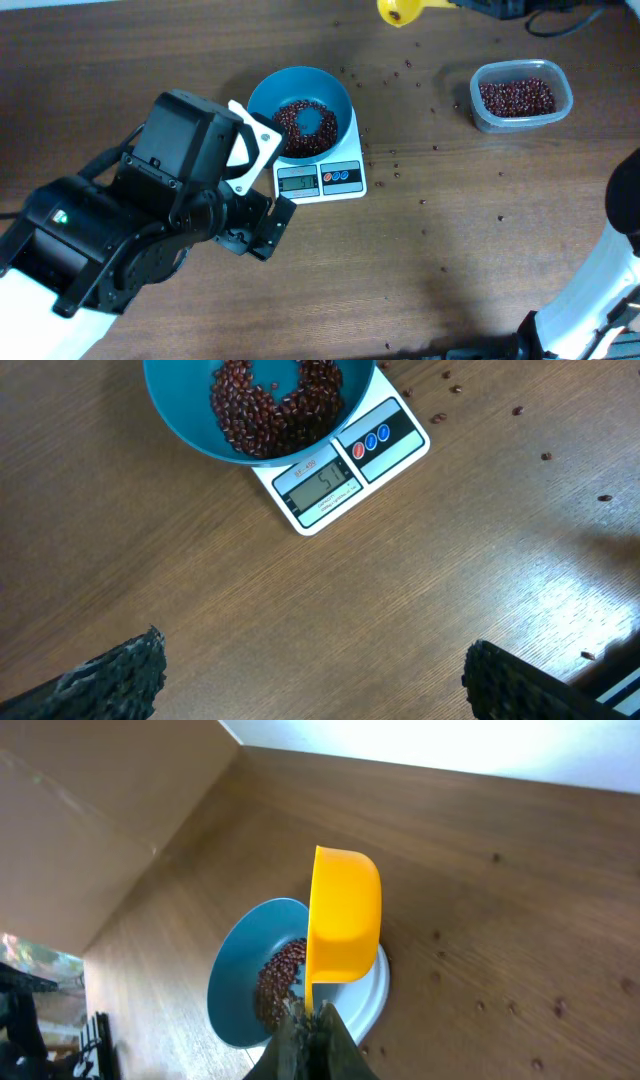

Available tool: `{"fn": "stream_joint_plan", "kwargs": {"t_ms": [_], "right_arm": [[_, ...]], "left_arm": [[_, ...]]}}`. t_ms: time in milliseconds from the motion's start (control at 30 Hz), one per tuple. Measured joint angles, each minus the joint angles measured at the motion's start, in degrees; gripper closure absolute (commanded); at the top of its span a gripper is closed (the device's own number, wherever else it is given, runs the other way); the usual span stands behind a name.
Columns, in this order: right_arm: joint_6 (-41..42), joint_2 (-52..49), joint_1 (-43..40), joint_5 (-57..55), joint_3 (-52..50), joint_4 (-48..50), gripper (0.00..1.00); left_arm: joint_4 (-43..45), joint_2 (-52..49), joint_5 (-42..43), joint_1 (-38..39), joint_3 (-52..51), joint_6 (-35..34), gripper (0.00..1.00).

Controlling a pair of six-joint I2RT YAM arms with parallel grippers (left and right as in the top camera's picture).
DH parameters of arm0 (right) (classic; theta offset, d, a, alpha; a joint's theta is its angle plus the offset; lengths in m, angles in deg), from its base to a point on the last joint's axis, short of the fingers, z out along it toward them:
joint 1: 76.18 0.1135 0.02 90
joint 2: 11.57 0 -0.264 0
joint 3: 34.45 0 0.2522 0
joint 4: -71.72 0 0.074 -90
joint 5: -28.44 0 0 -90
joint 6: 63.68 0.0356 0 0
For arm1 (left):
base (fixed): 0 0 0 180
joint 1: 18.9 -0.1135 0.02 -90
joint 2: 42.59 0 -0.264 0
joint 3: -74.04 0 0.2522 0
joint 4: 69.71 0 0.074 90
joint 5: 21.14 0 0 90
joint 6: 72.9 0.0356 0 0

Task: Scoop item into bowl and weigh 50g on scale

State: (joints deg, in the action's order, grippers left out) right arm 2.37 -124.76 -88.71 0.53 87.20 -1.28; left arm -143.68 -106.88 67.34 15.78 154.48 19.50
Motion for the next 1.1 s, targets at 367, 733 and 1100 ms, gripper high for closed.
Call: {"fn": "stream_joint_plan", "kwargs": {"t_ms": [367,733,1100], "right_arm": [[0.24,0.0,-7.06,-20.85,0.13,-13.2,0.96],[0.13,7.28,-6.14,-57.02,0.28,-13.0,0.96],[-0.11,7.28,2.27,-60.22,1.11,-10.49,0.96]], "left_arm": [[-0.02,0.0,0.0,0.0,0.0,-0.02,0.01],[-0.07,0.0,-0.02,0.0,0.0,-0.02,0.01],[0.0,0.0,-0.02,0.0,0.0,0.0,0.01]]}}
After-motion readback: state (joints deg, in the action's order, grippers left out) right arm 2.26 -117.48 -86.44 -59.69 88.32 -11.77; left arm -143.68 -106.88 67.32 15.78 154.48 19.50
